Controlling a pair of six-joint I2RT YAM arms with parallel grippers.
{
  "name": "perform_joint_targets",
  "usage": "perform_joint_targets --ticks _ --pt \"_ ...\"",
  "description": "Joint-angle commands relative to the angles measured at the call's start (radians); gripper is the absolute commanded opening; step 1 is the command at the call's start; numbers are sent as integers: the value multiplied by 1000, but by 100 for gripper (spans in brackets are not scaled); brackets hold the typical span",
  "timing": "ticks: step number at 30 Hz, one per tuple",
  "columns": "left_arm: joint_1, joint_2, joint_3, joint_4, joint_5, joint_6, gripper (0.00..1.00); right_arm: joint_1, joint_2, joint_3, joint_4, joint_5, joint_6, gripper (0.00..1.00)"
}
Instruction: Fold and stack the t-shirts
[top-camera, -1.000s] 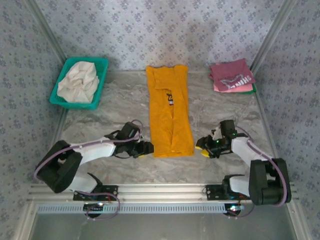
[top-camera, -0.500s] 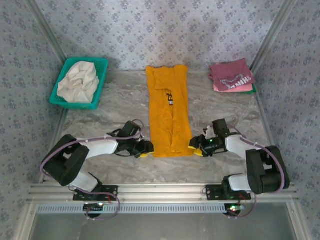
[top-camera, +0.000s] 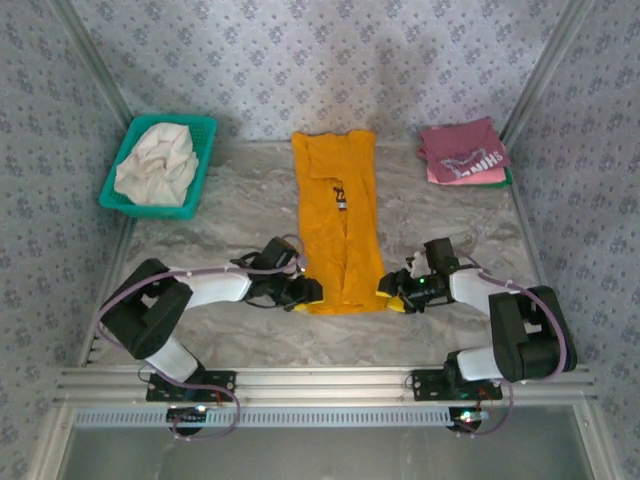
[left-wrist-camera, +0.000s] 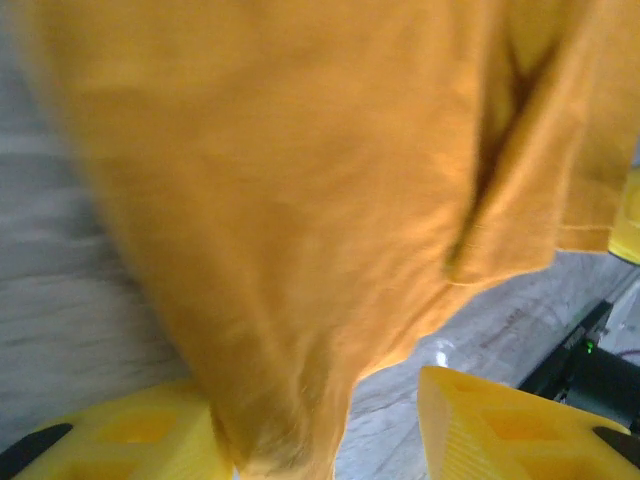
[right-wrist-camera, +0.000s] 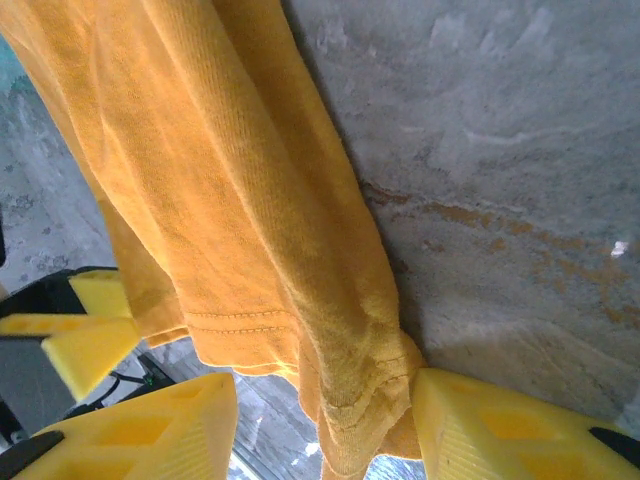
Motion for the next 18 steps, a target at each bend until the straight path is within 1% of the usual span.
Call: perform_joint_targets --ticks 1,5,8,10,13,15,17,18 --pt "-13 19 27 -17 -2 29 48 6 36 2 25 4 -12 52" --pt "-16 60 23 -9 8 28 46 2 43 10 23 0 -19 52" --pt "-15 59 14 -17 -1 23 34 -2 42 13 10 -5 -24 50" --pt "-15 44 9 -37 -26 28 30 -7 33 13 -6 0 -26 49" --pt "-10 35 2 -49 -59 42 21 -16 9 13 -31 26 -25 43" --pt "-4 42 -2 -35 -63 39 15 -17 7 17 -40 34 -25 35" --pt "1 49 -4 -35 -61 38 6 -13 9 16 -40 34 -26 31" --pt "3 46 -7 -41 -61 41 4 -9 9 15 -40 36 -26 30"
